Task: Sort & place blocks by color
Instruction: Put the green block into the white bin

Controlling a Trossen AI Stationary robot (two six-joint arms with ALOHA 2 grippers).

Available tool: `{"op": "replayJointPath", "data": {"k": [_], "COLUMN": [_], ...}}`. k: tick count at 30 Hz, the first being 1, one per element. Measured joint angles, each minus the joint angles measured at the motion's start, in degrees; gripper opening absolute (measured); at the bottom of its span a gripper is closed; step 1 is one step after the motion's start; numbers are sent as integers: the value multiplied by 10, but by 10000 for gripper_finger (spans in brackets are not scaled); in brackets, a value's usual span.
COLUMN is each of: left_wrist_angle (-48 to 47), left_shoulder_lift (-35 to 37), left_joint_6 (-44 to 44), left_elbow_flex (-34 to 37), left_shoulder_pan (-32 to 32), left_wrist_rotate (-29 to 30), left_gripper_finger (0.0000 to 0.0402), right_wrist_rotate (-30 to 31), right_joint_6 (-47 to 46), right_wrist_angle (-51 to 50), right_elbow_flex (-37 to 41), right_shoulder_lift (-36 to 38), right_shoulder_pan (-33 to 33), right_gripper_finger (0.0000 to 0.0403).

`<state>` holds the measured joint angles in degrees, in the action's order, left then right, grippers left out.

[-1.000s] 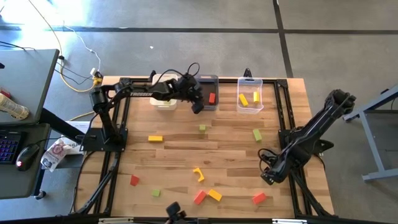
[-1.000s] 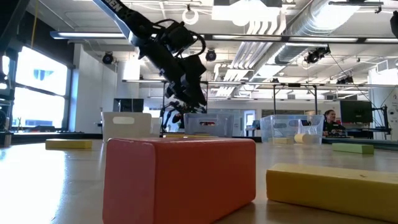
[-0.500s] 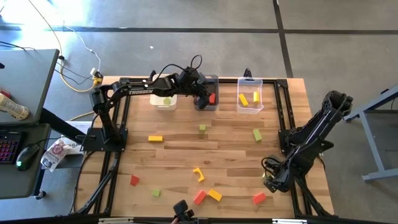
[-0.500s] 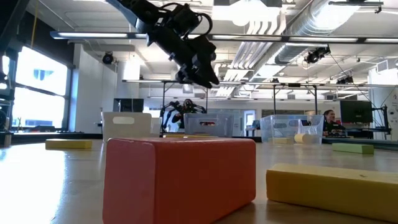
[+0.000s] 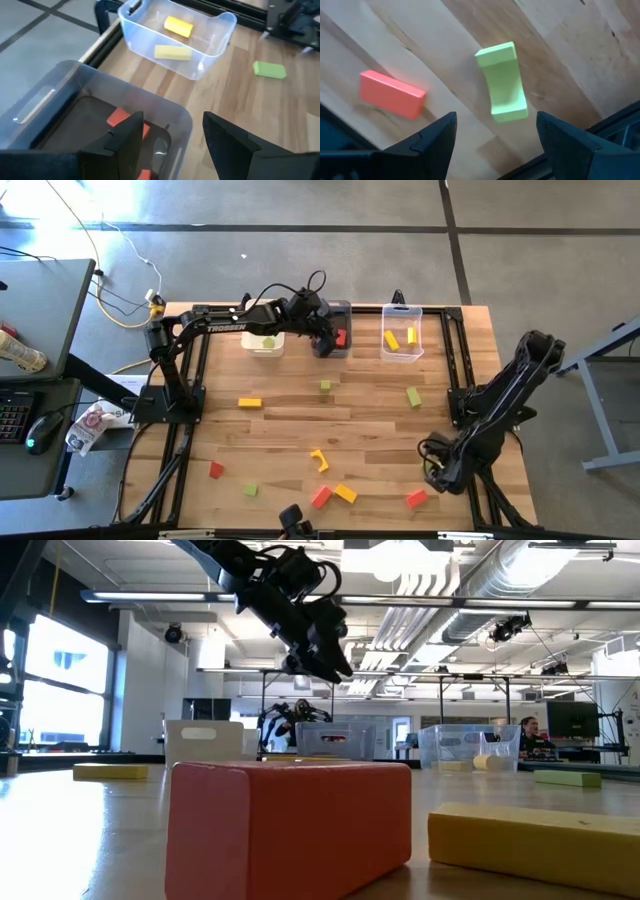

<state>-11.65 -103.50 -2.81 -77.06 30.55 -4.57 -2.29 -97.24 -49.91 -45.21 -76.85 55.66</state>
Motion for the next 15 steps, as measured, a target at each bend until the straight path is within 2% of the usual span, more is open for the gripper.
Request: {"op": "replayJointPath", "data": {"k": [10,15], "left_wrist_angle": [-1,-1], "left_shoulder_lift": [0,0], "left_joint_6": [0,0], "left_elbow_flex": [0,0], "left_shoulder_pan": [0,0], "left_wrist_rotate": [-2,-2], "left_gripper_finger": [191,191], "right_wrist_rotate": [-26,-23], "right_joint_6": [32,33], "right_wrist_angle": [39,19], "right_elbow_flex": [0,0], "right_shoulder_lift": [-76,-108], "right_shoulder_pan": [0,-2], "right_gripper_finger": [262,260]}}
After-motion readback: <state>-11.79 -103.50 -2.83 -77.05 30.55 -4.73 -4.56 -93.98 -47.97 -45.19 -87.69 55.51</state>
